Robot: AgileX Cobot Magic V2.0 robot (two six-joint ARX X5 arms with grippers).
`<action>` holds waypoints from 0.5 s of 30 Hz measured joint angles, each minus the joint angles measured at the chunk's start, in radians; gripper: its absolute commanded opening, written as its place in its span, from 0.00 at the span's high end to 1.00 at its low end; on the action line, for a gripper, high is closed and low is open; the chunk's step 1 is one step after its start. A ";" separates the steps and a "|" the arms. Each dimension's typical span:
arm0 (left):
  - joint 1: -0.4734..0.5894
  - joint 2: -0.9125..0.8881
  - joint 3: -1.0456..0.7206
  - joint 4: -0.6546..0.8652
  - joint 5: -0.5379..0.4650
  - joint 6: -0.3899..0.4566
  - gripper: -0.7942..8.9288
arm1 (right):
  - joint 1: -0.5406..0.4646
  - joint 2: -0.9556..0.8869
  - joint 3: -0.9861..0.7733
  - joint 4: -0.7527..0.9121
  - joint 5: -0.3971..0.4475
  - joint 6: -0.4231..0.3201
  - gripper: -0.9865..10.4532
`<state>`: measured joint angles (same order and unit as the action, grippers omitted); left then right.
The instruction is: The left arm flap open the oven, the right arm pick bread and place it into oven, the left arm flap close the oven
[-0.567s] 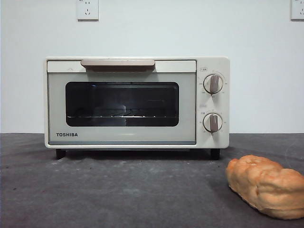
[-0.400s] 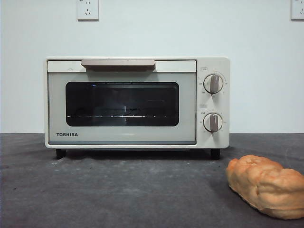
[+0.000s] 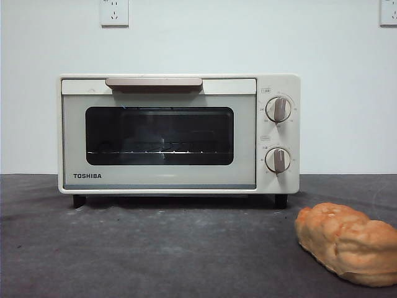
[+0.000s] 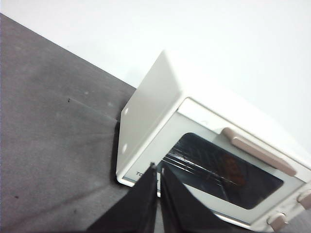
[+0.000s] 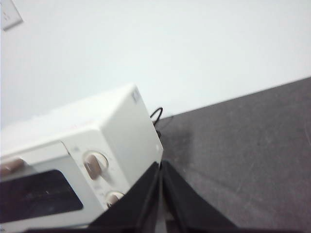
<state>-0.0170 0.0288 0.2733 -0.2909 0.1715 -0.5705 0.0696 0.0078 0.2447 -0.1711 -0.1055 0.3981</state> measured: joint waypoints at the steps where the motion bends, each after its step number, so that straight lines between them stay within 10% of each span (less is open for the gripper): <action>1: 0.000 0.009 0.026 -0.026 0.000 0.004 0.90 | 0.000 0.005 0.023 -0.013 0.000 0.000 0.91; 15: 0.000 0.260 0.410 -0.401 0.110 0.282 0.90 | 0.000 0.282 0.386 -0.385 -0.185 -0.159 0.91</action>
<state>-0.0174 0.2886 0.6830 -0.6922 0.2813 -0.2886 0.0696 0.2901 0.6304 -0.5556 -0.2905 0.2386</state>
